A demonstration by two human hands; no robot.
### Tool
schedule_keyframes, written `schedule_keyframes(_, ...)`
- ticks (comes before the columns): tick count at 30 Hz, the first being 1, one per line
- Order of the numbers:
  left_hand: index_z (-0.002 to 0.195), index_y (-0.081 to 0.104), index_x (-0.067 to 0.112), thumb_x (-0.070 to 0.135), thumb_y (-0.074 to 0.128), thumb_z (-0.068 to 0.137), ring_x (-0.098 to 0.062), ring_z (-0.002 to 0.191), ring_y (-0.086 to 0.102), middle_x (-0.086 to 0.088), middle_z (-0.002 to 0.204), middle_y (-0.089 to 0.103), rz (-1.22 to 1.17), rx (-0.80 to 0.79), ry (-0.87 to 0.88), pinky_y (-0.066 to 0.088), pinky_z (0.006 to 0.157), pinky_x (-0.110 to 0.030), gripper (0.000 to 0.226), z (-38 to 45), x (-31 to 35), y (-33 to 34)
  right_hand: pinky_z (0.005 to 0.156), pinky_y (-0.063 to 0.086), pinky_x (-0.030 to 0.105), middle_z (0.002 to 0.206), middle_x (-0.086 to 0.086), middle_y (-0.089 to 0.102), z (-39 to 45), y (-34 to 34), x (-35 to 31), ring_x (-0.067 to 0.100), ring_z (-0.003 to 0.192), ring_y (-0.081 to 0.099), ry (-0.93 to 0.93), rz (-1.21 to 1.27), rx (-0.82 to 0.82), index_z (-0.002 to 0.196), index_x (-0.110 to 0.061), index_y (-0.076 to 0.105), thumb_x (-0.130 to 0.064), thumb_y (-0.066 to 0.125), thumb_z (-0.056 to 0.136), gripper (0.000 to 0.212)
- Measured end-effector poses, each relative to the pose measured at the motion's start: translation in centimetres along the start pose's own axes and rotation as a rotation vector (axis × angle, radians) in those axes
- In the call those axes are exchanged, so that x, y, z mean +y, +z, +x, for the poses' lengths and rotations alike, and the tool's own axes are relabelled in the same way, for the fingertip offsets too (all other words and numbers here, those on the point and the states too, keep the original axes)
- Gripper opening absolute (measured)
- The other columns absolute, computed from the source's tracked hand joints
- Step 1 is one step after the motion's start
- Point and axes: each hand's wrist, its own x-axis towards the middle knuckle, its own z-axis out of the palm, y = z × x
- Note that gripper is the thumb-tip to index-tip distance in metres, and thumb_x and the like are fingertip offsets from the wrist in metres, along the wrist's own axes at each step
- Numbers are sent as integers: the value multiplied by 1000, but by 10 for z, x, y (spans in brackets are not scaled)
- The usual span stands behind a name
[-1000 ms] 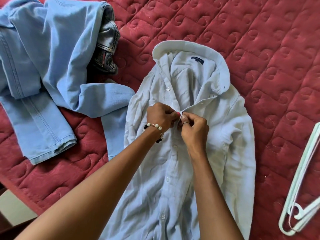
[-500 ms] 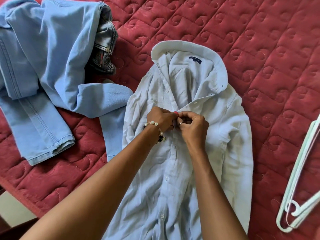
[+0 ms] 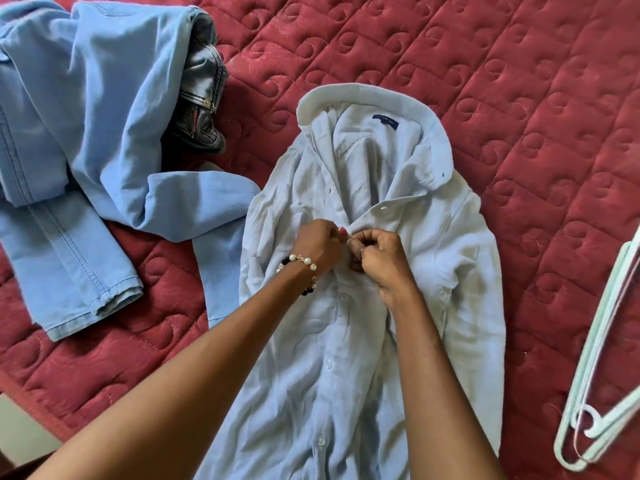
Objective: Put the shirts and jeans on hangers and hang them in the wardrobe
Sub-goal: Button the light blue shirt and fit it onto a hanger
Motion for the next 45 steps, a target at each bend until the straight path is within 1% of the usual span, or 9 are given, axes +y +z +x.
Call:
schedule_keyframes(4,72,63,6,31,47,77,-34,77,68,-18,78,70,-329,97,-95,57,74,-43,30,27,-2,-8,54,49,32,58,0,60,17,-13,-5,16,53,54,-22,165,241,75,-16,64,-20,63,88,14)
schedule_keyframes(9,76,66,11,4,52,89,-28,67,67,-16,78,67,-655,142,-234,58,72,-38,20,59,12,-26,67,59,47,62,7,70,49,-12,-10,34,69,69,16,-40,468,68,-12,71,-73,62,55,63)
schedule_keyframes(14,73,68,11,13,70,84,-22,61,65,-12,73,68,-602,150,-261,58,60,-31,11,63,20,-23,65,60,47,57,10,67,50,-11,-28,31,54,68,85,18,550,61,-14,66,-23,67,70,13)
schedule_keyframes(18,68,67,5,15,75,80,-20,51,62,-12,66,66,-661,161,-205,56,54,-30,18,64,27,-22,60,58,42,55,4,65,32,-15,-34,22,51,64,-94,205,631,65,-13,67,-15,67,74,9)
schedule_keyframes(21,71,65,-3,9,70,84,-15,45,61,-13,62,63,-682,122,-78,56,51,-29,19,54,37,-27,45,45,25,53,-7,61,23,-9,-44,8,43,49,-208,534,498,84,-3,67,2,65,85,6)
schedule_keyframes(26,73,68,-4,7,69,84,-12,45,63,-7,57,63,-442,128,124,58,53,-28,16,49,44,-40,65,49,25,89,-8,71,27,0,-46,7,74,60,-261,470,277,85,-21,71,-1,65,87,21)
schedule_keyframes(30,74,68,-4,6,68,85,-20,51,65,-10,58,64,-310,102,204,59,56,-31,14,46,48,-48,90,53,31,93,-11,71,32,1,-49,10,96,67,-336,321,274,88,-20,72,-3,66,87,18)
schedule_keyframes(40,73,69,-7,8,67,85,-27,57,69,-18,65,69,-280,116,180,60,60,-40,20,52,42,-41,82,45,7,94,-9,69,31,6,-45,3,94,65,-506,55,370,98,-8,75,-8,68,86,13)
schedule_keyframes(45,69,69,-6,9,68,84,-25,56,69,-17,62,69,-257,150,173,60,61,-39,21,54,39,-39,85,53,22,100,-4,74,35,4,-40,9,97,67,-440,113,286,97,-14,76,-11,67,87,14)
